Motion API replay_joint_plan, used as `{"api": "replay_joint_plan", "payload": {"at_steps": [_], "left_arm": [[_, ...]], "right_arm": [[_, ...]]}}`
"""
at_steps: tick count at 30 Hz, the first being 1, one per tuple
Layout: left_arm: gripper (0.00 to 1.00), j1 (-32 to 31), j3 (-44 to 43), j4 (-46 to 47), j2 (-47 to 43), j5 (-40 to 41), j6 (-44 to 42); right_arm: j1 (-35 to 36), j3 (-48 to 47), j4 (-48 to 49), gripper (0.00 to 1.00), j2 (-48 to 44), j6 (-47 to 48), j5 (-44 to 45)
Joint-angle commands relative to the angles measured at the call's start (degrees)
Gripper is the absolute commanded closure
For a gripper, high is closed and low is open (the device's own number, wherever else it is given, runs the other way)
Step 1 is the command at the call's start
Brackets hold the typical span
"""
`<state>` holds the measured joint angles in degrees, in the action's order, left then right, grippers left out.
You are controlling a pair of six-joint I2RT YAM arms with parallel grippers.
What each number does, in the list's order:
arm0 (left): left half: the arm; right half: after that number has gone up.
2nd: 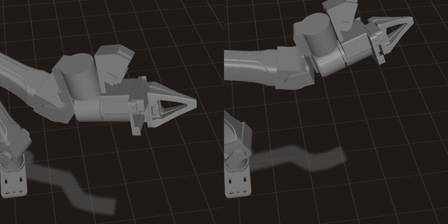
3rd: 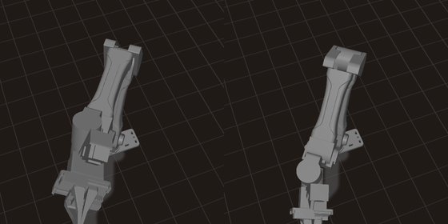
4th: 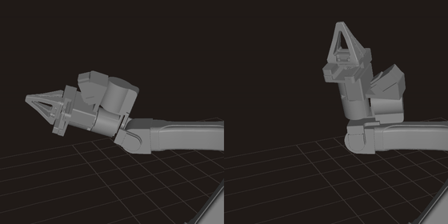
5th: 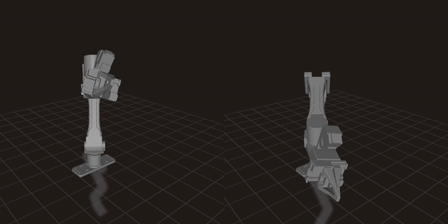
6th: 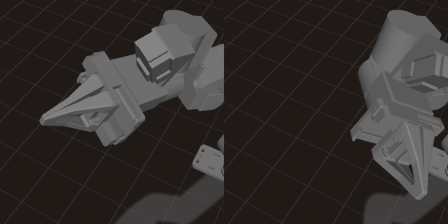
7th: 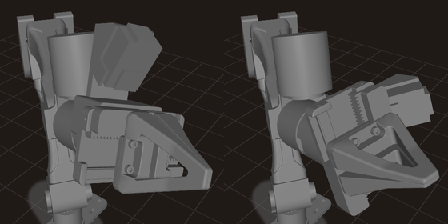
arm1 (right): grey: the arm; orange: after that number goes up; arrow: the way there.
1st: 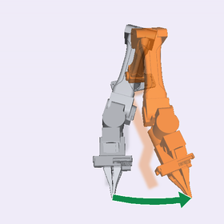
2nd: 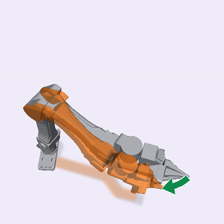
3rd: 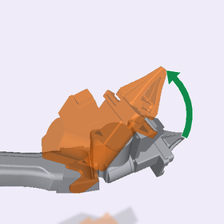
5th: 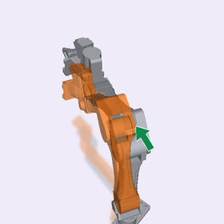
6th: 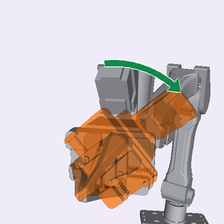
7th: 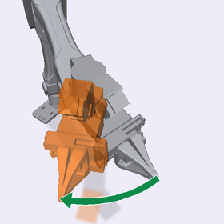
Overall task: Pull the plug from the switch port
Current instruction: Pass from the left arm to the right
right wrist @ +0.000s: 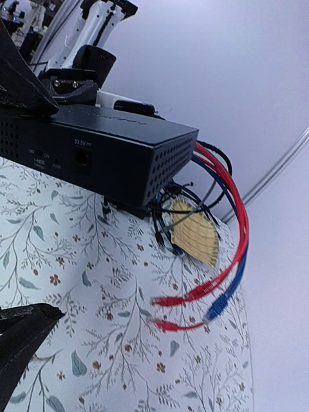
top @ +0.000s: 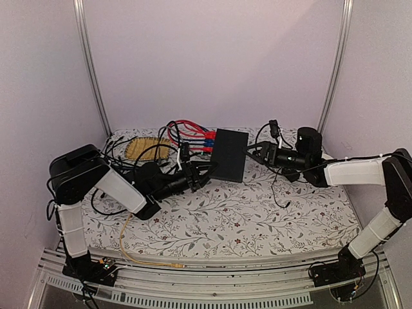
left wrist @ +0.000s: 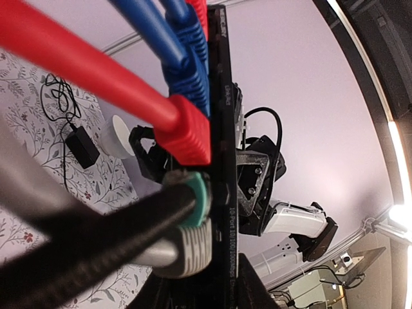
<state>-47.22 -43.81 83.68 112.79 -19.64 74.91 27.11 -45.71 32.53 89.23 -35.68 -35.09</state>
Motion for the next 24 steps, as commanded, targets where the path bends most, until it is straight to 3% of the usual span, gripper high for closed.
{"api": "replay_joint_plan", "payload": {"at_steps": [1,4,6,8,12,13,16,21,24], "left_arm": [[1.0,1.0,-0.2,9.0,-5.1,-0.1,-3.6],[1.0,1.3,0.1,8.0,-5.6,-0.1,-3.9],[1.0,1.3,0.3,7.2,-5.9,-0.1,-4.3],[1.0,1.5,0.5,7.0,-5.9,-0.2,-4.2],[1.0,1.6,0.5,6.4,-6.0,-0.4,-4.2],[1.0,1.7,0.5,6.1,-6.1,-0.4,-4.3],[1.0,1.8,0.3,5.8,-6.0,-0.5,-4.3],[1.0,2.3,-0.7,5.5,-5.5,-1.9,-3.6],[1.0,2.5,-1.5,5.0,-5.5,-3.2,-3.3]], "right_arm": [[0.3,0.0,-11.4,0.01,-6.4,14.4,22.4],[0.8,1.2,-5.5,0.01,-8.3,17.6,40.7],[0.7,1.8,-2.7,0.01,-8.2,14.9,50.9],[0.2,2.8,0.9,0.01,-8.0,10.4,54.6],[-1.7,5.4,13.0,0.01,-7.3,12.2,46.9],[-1.8,5.1,13.6,0.07,-6.8,13.5,45.7],[-1.8,2.1,11.5,0.2,-5.9,15.7,41.3],[-1.8,-1.8,5.2,0.17,-7.2,10.4,30.0],[-1.9,-4.1,3.5,0.22,-5.8,5.9,19.8]]}}
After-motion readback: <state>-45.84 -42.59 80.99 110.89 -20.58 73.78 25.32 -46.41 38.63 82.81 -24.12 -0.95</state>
